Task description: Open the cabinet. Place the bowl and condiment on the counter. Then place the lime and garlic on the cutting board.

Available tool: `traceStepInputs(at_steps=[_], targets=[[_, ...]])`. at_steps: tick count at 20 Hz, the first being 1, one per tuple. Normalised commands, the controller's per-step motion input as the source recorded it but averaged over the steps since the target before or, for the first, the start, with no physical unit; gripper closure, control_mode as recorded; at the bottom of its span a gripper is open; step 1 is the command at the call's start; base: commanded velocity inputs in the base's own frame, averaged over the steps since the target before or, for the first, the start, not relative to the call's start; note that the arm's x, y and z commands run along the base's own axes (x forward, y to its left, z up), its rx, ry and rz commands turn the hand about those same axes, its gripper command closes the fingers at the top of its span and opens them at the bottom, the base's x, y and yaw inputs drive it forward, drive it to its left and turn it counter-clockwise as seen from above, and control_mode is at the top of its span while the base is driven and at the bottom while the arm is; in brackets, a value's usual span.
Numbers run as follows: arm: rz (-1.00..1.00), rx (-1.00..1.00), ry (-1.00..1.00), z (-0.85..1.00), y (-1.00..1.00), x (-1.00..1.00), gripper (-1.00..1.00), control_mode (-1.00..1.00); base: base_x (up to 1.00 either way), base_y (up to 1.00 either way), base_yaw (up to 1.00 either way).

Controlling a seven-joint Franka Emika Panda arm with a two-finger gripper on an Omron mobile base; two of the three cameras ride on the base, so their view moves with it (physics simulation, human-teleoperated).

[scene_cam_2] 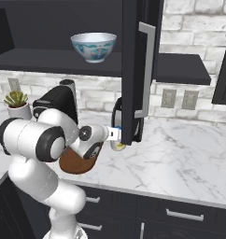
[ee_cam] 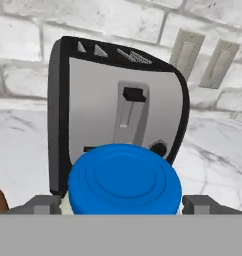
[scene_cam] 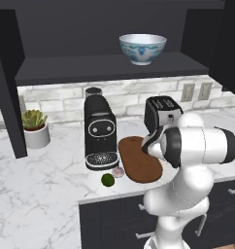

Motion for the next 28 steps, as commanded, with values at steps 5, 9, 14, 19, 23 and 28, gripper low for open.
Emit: traceStepInputs(at_steps=[5,9,14,19,23,28], targets=[[0.0,0.05,0.05,0.99,0.0,-0.31,-1.0,-1.0,0.0,0.0,0.0],[0.0,0.03,0.12,0.89,0.01,-0.42,-1.0,-1.0,0.0,0.0,0.0],[0.0,0.06,0.17,1.0,0.27,-0.24,-1.0,-1.0,0.0,0.0,0.0],[0.0,0.07,0.2,1.0,0.32,-0.16,-1.0,-1.0,0.0,0.0,0.0],[0.0,0.03,0.1,1.0,0.15,-0.07,-1.0,-1.0,0.0,0.0,0.0],[0.06,-0.04,-0.11,0.56,0.26,-0.39,-1.0,-1.0,0.0,0.0,0.0]])
